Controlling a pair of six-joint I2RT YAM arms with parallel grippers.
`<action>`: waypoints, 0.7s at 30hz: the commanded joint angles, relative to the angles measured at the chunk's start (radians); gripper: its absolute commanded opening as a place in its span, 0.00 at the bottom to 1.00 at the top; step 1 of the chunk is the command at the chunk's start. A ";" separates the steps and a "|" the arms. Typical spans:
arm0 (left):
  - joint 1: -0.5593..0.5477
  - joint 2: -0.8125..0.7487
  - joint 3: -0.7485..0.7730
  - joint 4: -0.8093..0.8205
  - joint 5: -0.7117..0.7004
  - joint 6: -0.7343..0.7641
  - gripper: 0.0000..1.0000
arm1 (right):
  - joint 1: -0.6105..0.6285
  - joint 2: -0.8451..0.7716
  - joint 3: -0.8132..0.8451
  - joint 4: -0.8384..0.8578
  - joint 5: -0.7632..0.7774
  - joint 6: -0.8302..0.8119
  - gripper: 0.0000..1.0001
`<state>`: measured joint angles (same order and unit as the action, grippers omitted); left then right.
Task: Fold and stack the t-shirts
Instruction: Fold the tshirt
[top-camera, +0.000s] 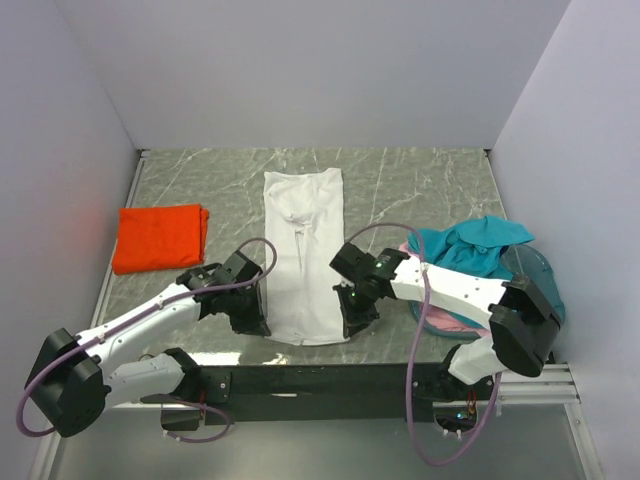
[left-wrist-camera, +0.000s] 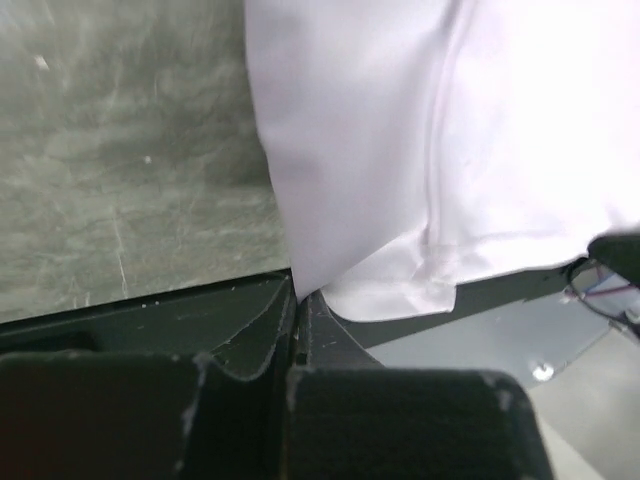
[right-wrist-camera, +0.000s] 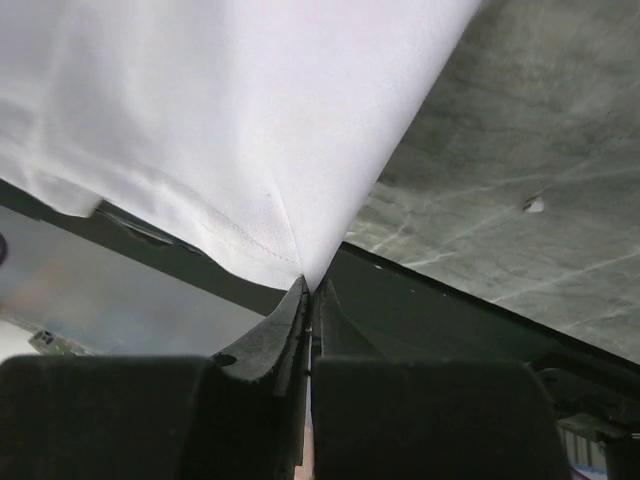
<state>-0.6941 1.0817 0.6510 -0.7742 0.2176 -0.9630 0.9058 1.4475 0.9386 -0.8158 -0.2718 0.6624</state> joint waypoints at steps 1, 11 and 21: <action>0.014 0.009 0.073 -0.043 -0.078 0.020 0.00 | 0.004 -0.042 0.087 -0.065 0.068 0.020 0.00; 0.172 0.135 0.199 0.038 -0.070 0.141 0.00 | -0.068 0.036 0.246 -0.051 0.154 -0.020 0.00; 0.311 0.349 0.340 0.210 0.005 0.236 0.00 | -0.179 0.183 0.377 0.023 0.213 -0.107 0.00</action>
<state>-0.4011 1.3899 0.9276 -0.6430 0.1875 -0.7837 0.7620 1.6051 1.2552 -0.8398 -0.1055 0.6018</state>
